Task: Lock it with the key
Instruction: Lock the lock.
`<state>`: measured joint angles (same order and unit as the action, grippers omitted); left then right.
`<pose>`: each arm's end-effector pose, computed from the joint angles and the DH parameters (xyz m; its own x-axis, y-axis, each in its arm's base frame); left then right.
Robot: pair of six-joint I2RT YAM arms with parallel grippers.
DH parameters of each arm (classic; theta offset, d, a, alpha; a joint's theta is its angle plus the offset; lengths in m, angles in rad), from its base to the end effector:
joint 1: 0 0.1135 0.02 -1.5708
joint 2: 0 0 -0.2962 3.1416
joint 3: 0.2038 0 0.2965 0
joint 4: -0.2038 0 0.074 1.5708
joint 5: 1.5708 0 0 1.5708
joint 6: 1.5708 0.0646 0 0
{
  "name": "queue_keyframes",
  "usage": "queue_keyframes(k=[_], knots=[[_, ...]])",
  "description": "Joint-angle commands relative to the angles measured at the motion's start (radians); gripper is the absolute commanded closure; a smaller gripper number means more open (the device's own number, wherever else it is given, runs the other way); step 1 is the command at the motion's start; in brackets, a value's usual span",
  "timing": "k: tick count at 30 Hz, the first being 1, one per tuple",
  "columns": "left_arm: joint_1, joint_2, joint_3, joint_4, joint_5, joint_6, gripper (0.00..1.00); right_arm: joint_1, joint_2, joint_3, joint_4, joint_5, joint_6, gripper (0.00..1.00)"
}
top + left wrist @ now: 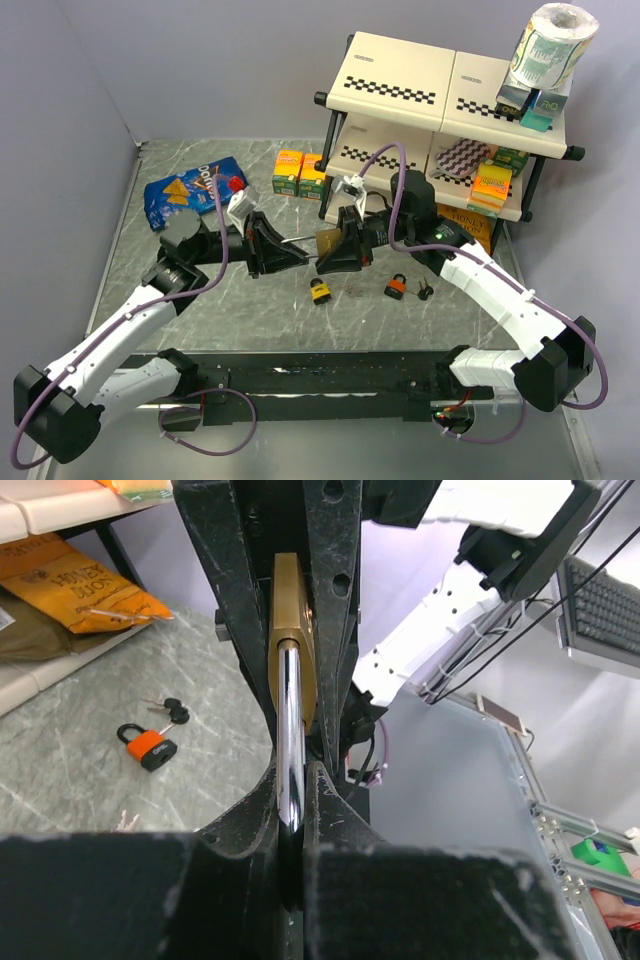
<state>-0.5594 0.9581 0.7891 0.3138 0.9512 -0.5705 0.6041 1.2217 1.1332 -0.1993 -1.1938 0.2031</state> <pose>0.1893 -0.1806 0.3822 -0.4322 -0.0994 -0.8963 0.9001 0.0131 -0.4355 0.2185 0.2238 0.3982 -0.4190 -0.1989 -0.8859 -0.8764 -0.1667 0.4519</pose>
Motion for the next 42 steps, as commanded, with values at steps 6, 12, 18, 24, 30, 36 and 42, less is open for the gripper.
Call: queue_keyframes(k=[6, 12, 18, 24, 30, 36, 42], knots=[[-0.183, 0.152, 0.018, 0.292, 0.063, -0.068, 0.99, 0.201, 0.108, 0.065, 0.274, -0.001, 0.099, 1.0], [-0.211, 0.151, 0.001, 0.317, 0.057, -0.055, 0.99, 0.221, 0.131, 0.057, 0.333, 0.006, 0.113, 1.0], [-0.191, 0.128, 0.007, 0.262, 0.066, -0.046, 0.99, 0.198, 0.119, 0.091, 0.282, 0.002, 0.09, 1.0], [-0.096, 0.029, 0.009, 0.041, 0.116, 0.055, 0.99, 0.102, 0.055, 0.096, 0.029, 0.003, -0.046, 0.7], [0.007, -0.038, 0.016, -0.083, 0.173, 0.107, 0.99, 0.025, -0.014, 0.073, -0.188, 0.029, -0.221, 0.42], [0.01, -0.048, 0.019, -0.05, 0.175, 0.078, 0.99, 0.005, -0.03, 0.079, -0.256, 0.037, -0.275, 0.39], [0.023, -0.051, 0.016, -0.047, 0.167, 0.078, 0.99, 0.002, -0.033, 0.085, -0.284, 0.039, -0.289, 0.49]])
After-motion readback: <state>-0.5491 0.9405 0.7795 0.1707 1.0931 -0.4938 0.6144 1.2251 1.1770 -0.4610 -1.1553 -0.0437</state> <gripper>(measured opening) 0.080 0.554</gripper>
